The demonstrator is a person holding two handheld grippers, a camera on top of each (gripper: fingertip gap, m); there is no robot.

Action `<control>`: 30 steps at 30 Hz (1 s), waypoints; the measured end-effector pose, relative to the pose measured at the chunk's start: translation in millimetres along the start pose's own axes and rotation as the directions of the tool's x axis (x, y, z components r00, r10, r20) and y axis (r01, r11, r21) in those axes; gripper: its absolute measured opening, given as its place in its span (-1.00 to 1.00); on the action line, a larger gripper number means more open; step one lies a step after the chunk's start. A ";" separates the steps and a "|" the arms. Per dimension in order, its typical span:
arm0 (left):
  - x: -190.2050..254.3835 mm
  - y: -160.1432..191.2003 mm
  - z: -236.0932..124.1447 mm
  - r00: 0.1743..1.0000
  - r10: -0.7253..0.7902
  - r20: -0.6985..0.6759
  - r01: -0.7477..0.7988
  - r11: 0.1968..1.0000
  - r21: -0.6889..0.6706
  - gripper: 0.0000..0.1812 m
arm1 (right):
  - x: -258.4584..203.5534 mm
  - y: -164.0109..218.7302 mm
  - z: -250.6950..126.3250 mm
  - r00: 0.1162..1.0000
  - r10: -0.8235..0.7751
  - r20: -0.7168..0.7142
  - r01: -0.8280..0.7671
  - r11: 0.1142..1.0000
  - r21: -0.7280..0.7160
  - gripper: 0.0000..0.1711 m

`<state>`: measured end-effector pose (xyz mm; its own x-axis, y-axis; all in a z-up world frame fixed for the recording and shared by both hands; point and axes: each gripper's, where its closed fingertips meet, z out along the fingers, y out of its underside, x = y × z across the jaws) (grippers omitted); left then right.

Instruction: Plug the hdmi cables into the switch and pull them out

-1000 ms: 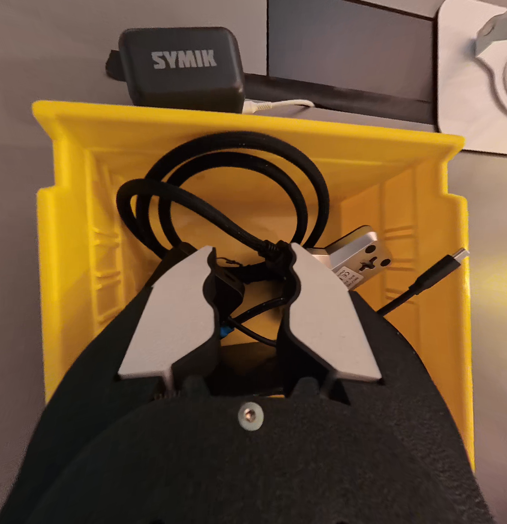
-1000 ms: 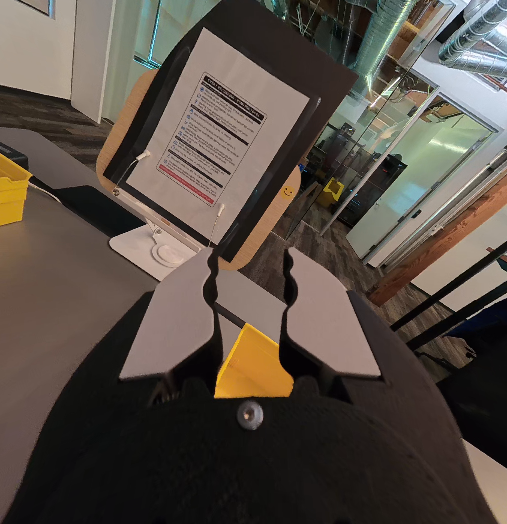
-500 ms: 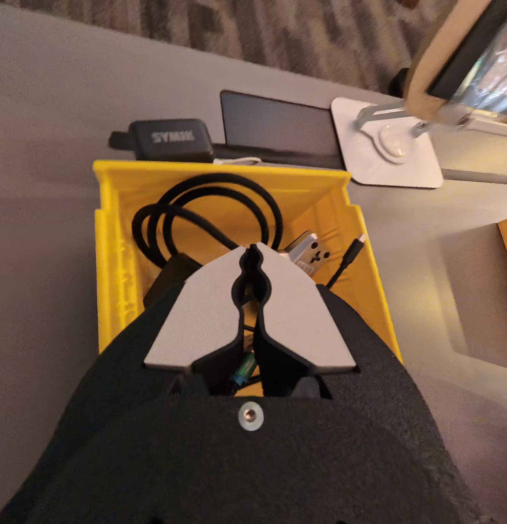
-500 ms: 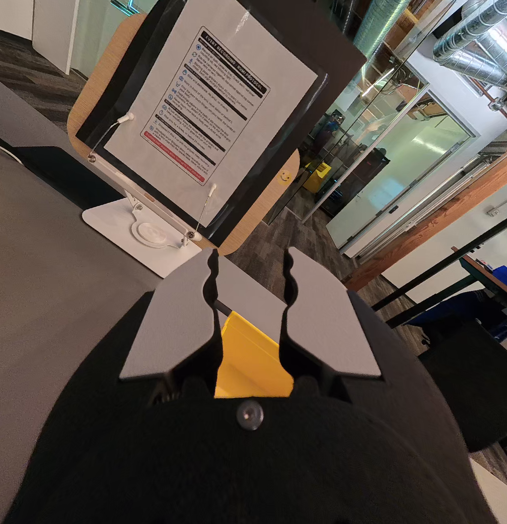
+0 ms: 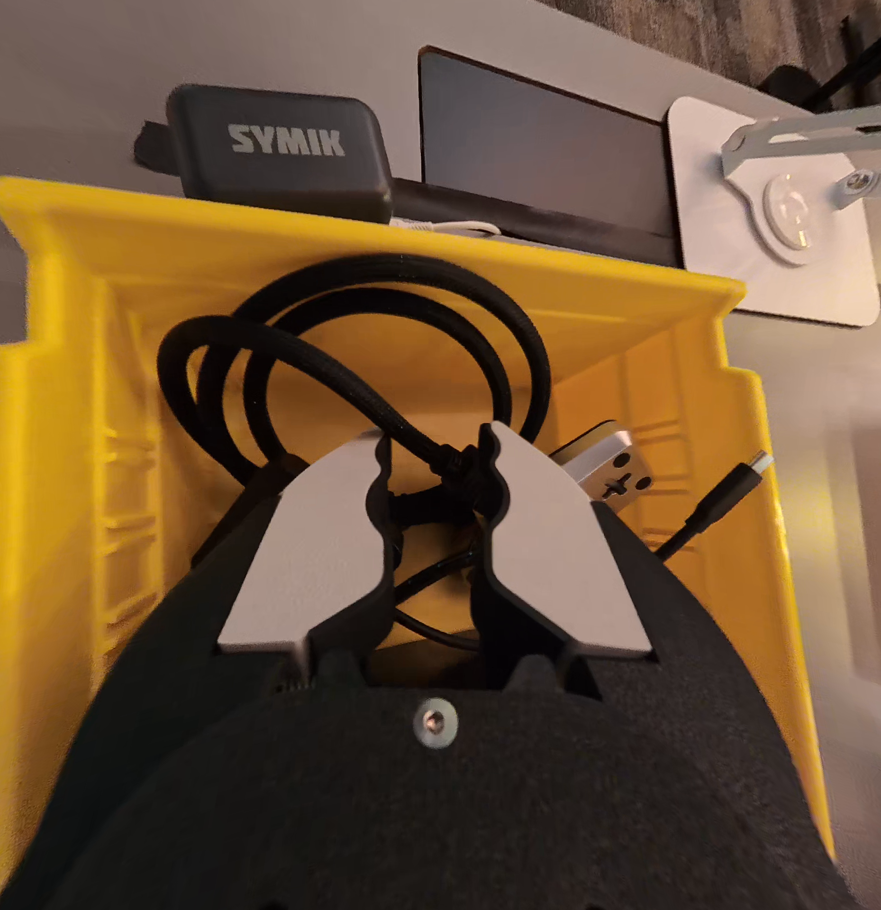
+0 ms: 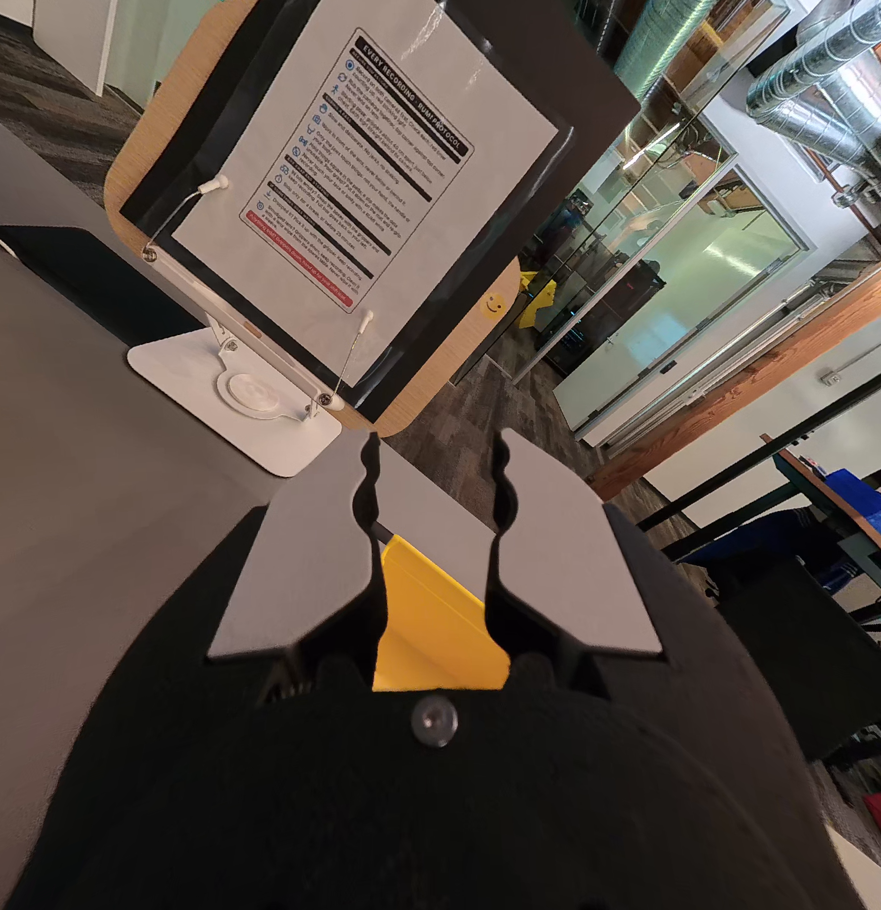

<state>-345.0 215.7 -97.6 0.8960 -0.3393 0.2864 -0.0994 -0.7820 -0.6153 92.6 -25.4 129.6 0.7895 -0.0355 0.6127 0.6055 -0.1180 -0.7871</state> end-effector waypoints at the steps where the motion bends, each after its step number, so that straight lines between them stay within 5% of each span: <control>1: -1.4 0.3 -0.2 1.000 0.002 0.008 -0.002 1.000 -0.001 -0.68 | 0.2 0.0 -0.2 1.000 -0.006 -0.003 0.006 1.000 -0.001 -0.48; 12: 19.3 -17.1 -29.3 0.977 -0.017 -0.211 0.044 0.991 0.124 -0.92 | 1.3 1.5 1.1 0.999 -0.042 -0.024 0.041 0.999 -0.017 -0.48; 30: 44.3 -47.9 -118.8 0.968 0.245 0.049 -0.248 0.920 0.304 -0.93 | -4.5 2.5 6.5 0.997 -0.071 -0.025 0.070 0.997 -0.029 -0.48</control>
<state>-351.9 176.0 31.7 0.8645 -0.4943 0.0910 -0.1820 -0.4766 -0.8601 91.2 -19.0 124.4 0.7417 -0.0518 0.6687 0.6563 -0.1492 -0.7396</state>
